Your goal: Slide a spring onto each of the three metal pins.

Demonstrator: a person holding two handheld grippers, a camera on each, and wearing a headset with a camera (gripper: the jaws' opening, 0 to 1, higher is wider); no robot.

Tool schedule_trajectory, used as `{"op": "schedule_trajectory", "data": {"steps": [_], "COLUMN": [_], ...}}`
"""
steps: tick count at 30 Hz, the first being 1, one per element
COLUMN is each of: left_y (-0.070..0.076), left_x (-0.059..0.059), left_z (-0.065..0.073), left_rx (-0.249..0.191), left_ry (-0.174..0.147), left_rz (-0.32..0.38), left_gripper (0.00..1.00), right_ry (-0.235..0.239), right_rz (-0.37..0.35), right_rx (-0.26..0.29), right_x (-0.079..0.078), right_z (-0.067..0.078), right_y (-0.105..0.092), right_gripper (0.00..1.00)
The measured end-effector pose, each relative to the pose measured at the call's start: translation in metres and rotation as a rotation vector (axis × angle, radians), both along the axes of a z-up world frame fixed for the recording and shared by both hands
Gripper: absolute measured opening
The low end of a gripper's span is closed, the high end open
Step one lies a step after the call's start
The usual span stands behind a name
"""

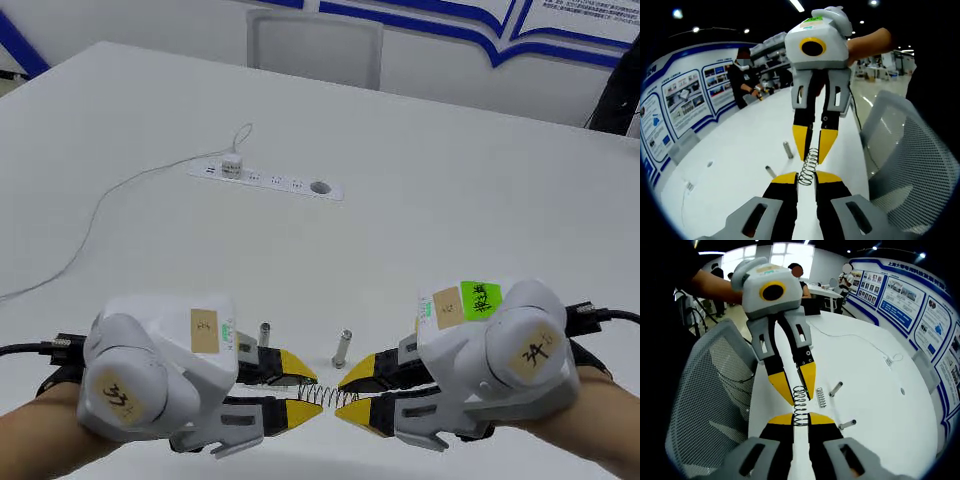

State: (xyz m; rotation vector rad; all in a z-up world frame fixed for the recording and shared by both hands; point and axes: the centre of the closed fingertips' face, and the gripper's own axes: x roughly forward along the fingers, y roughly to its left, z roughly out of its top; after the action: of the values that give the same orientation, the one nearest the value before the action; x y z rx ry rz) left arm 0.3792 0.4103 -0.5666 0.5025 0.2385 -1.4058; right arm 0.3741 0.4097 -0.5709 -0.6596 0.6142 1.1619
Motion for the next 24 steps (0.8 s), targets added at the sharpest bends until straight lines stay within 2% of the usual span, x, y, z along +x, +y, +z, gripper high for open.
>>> {"op": "schedule_trajectory", "data": {"steps": [2,4,9,13,15,19,20,24], "left_y": [0.000,0.001,0.000,-0.001,-0.001,0.000,0.001,0.003], "left_x": [0.000,-0.001,-0.002,-0.002,-0.002,-0.003,-0.003,-0.002], "left_z": [0.001,0.002,0.005,0.006,0.006,0.007,0.007,0.009], "left_rx": [0.001,-0.001,-0.020,-0.021,-0.022,-0.024,-0.024,-0.030], "left_ry": [-0.013,-0.002,0.010,0.009,0.008,0.010,0.009,0.006], "left_rz": [-0.005,-0.009,-0.013,-0.011,-0.011,-0.012,-0.010,-0.002], "left_gripper": [0.12,0.11,0.11,0.11,0.11,0.11,0.10,0.11], "right_ry": [-0.013,-0.021,-0.040,-0.059,-0.047,0.002,0.011,0.026], "right_rz": [0.016,0.040,0.045,0.051,0.046,-0.005,-0.003,-0.019], "right_rx": [-0.007,-0.018,-0.035,-0.110,-0.098,0.000,0.012,0.046], "right_x": [0.000,-0.001,0.002,0.004,0.003,0.003,0.002,0.003], "right_z": [0.001,0.002,0.002,-0.008,-0.008,-0.002,-0.001,0.002], "right_y": [0.001,0.001,0.000,-0.010,-0.010,-0.005,-0.004,-0.003], "right_gripper": [0.11,0.11,0.12,0.18,0.18,0.16,0.12,0.11]}}
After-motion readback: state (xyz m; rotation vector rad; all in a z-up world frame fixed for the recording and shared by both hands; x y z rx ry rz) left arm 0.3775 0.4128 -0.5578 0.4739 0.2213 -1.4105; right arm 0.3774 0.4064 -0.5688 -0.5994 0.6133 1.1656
